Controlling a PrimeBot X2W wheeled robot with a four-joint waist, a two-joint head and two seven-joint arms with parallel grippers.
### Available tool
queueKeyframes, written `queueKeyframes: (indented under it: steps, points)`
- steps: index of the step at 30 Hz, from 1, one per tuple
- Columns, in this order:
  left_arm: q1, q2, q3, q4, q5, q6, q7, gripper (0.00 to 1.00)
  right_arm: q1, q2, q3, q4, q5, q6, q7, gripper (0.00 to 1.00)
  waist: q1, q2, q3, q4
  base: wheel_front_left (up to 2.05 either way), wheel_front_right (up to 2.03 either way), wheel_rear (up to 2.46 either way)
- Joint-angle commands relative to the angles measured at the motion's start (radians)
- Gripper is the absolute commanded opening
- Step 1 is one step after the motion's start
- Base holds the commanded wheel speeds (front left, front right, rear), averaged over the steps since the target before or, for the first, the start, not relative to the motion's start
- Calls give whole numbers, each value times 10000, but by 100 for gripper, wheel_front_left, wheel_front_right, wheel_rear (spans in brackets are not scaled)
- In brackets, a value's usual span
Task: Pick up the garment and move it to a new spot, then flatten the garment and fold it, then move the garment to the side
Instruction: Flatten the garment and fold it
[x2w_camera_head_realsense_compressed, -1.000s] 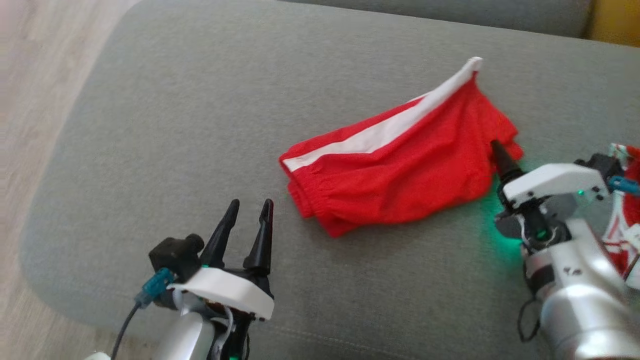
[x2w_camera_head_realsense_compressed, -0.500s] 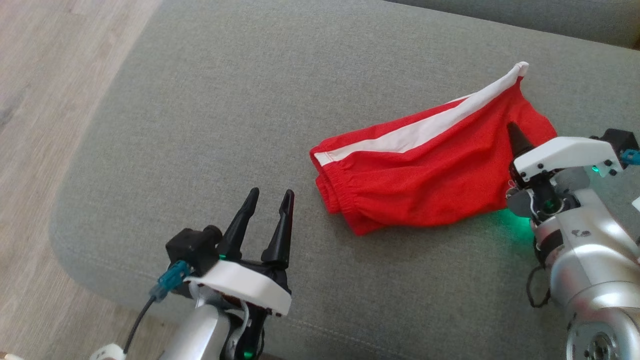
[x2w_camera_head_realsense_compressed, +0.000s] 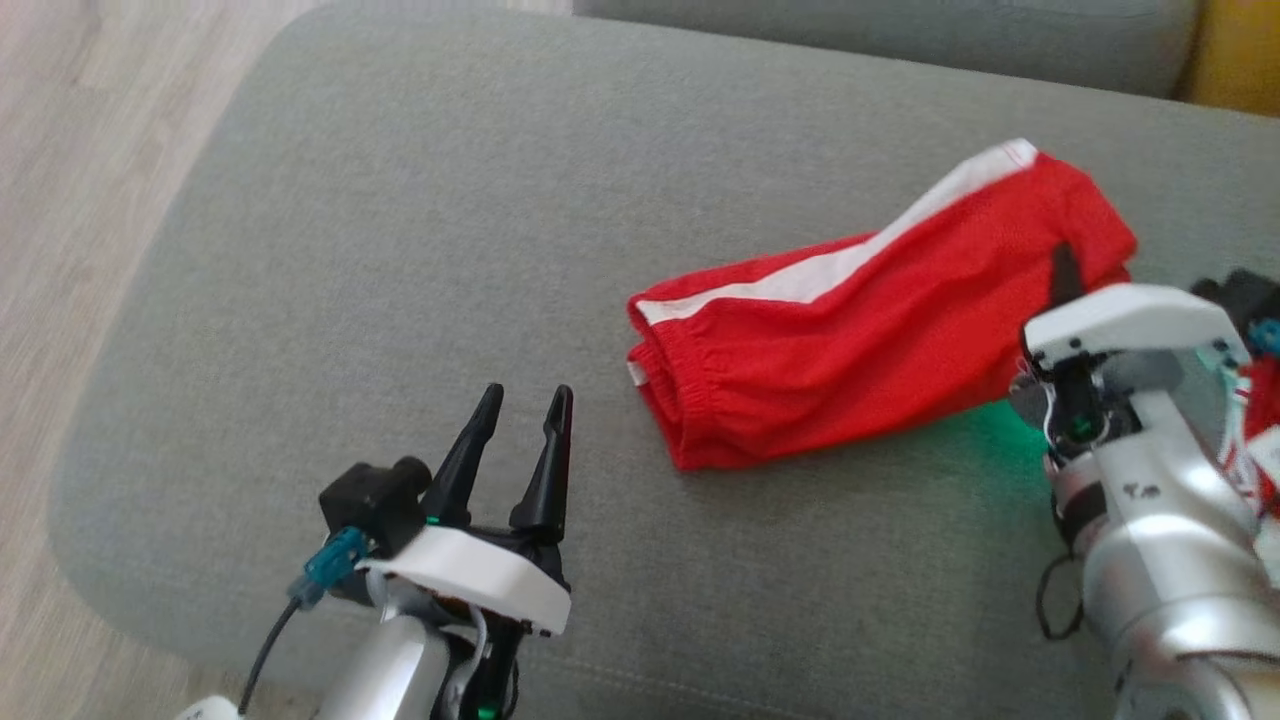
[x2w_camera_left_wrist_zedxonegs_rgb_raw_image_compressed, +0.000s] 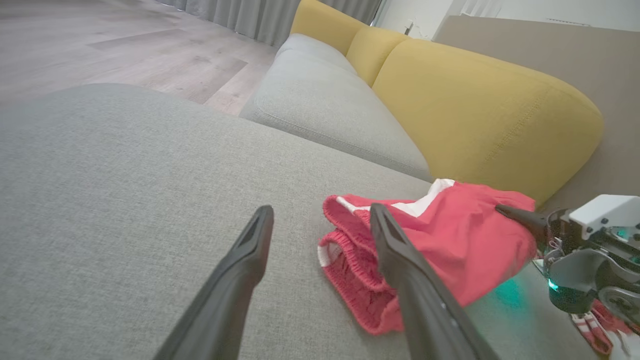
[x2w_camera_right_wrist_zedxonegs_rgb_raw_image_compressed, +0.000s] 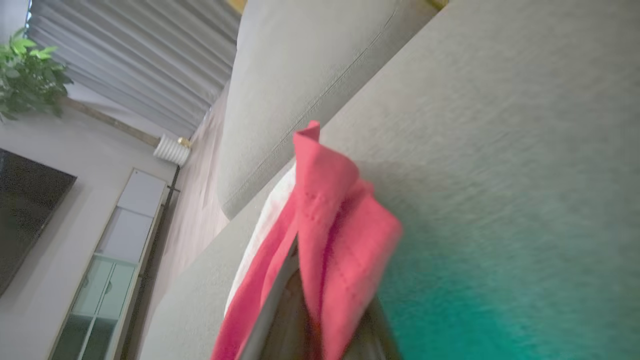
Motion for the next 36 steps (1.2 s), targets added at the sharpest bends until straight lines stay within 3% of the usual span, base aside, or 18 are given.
queueKeyframes:
  steps: [1, 11, 20, 26, 30, 36]
  points:
    - [-133, 24, 350, -233, 113, -16, -122, 100, 217, 161, 177, -494, 77, 37, -378, 0, 0, 0, -226, -299, 0, 0, 0]
    - [105, 24, 543, -188, 234, -8, -122, 100, 1831, 176, -529, -532, -509, 37, -1507, 0, 0, 0, -683, -1035, 0, 0, 0]
    - [205, 24, 475, -75, 279, -66, -122, 100, 1660, 219, -222, -635, -574, 37, -1707, 0, 0, 0, -905, -1140, 0, 0, 0]
    - [260, 24, 479, 56, 327, -111, -122, 100, 1736, 221, 1503, -1777, 422, 37, -1755, 0, 0, 0, -1182, -964, 0, 0, 0]
    - [331, 24, 521, 165, 80, -59, -122, 100, 2397, 222, 3147, -3022, 1511, 37, -1590, 0, 0, 0, -1374, -810, 0, 0, 0]
    - [439, 24, 564, 304, 101, -81, -122, 100, 3398, 222, 5391, -4876, 2253, 37, -1629, 0, 0, 0, -1575, -660, 0, 0, 0]
